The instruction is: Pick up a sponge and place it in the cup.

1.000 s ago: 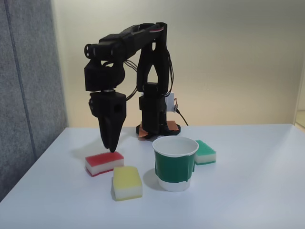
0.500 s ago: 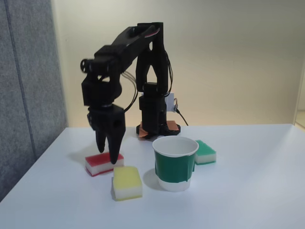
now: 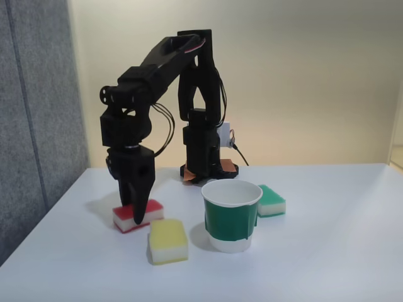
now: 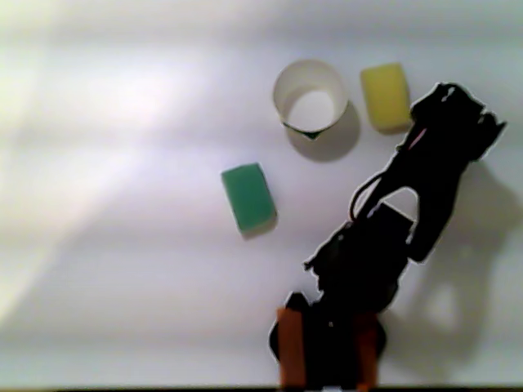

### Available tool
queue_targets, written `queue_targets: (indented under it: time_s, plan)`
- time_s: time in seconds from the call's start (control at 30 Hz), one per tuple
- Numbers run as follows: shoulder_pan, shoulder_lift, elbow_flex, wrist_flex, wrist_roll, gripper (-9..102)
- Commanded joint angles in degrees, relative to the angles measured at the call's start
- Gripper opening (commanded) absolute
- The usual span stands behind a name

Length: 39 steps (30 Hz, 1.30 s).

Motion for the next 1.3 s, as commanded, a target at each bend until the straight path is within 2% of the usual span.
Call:
queue_targets:
  time_s: [0.0, 0.1, 0.17, 0.33, 0.5, 0.83, 1.03, 1.27]
  plan:
    - [1.2, 1.1, 0.7, -0.6, -0.5, 8]
    - [1.4, 1.1, 0.9, -0.7, -0.4, 6]
    - [1.5, 1.1, 1.1, -0.7, -0.2, 0]
    - [1.1, 2.5, 1.4, 0.3, 0.3, 0]
    - [0.1, 10.3, 0.9, 6.2, 3.4, 0]
    - [-8.3, 26.9, -1.0, 15.6, 23.5, 0]
    - [-15.1, 34.0, -1.3, 18.1, 39.3, 0]
    - [-21.1, 39.4, -1.9, 19.5, 51.2, 0]
